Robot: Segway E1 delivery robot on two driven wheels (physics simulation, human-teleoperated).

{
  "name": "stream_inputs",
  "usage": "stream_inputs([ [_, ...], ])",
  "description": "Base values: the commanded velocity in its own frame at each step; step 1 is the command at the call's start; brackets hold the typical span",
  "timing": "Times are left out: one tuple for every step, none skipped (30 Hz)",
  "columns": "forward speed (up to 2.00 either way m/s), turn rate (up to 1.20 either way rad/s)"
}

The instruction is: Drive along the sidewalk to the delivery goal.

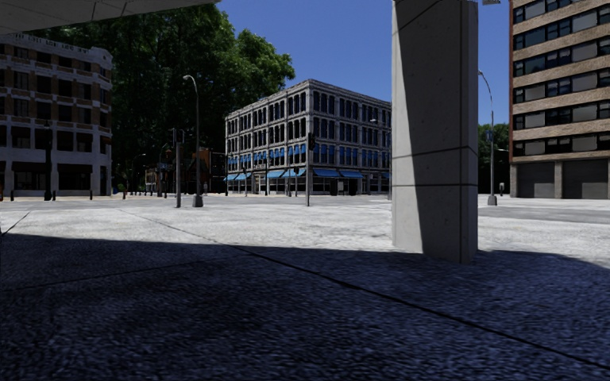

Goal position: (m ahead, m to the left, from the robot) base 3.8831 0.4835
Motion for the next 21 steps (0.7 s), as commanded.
stream_inputs([
  [1.81, 0.15],
  [1.81, 0.15],
  [1.81, 0.15],
  [1.81, 0.15],
  [1.81, 0.16],
  [1.81, 0.16],
  [1.81, 0.16],
  [1.81, 0.16],
  [1.81, 0.17],
  [1.81, 0.19],
  [1.81, 0.19],
  [1.81, 0.2],
  [1.81, 0.21],
  [1.81, 0.21],
  [1.81, 0.21],
  [1.81, 0.22],
  [1.81, 0.23],
  [1.81, 0.25],
  [1.81, 0.25],
  [1.81, 0.28],
  [1.81, 0.3],
])
